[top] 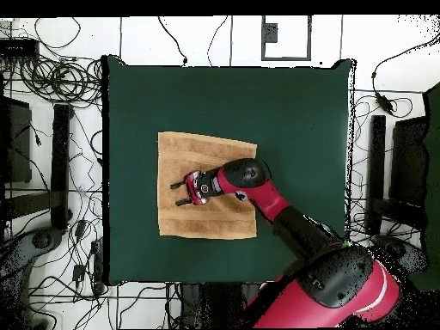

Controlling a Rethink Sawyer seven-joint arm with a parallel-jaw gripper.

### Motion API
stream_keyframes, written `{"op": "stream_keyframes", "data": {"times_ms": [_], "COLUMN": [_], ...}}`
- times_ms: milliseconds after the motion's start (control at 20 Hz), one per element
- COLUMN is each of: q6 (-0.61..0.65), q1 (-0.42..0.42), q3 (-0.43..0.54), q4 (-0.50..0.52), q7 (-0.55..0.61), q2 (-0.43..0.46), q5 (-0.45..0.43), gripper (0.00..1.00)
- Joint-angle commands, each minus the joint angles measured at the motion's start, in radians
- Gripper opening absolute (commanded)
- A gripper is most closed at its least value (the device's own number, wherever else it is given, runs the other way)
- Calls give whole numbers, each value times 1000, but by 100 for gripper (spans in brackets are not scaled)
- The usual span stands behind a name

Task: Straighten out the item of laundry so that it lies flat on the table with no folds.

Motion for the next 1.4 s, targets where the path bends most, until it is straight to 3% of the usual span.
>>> {"op": "stream_keyframes", "data": {"times_ms": [50, 200, 450, 650, 800, 950, 1400], "q6": [-109, -63, 17, 119, 113, 152, 313], "q1": [-4, 44, 279, 324, 358, 355, 282], "q3": [96, 42, -236, -289, -329, -328, -238], "q4": [2, -83, -454, -608, -631, -642, -643], "q7": [-99, -84, 1, -13, 6, 2, -41], "q2": [62, 28, -23, -10, -48, -61, -38], "q5": [-2, -41, -265, -378, -480, -516, -421], "gripper": [100, 100, 100, 100, 100, 100, 100]}}
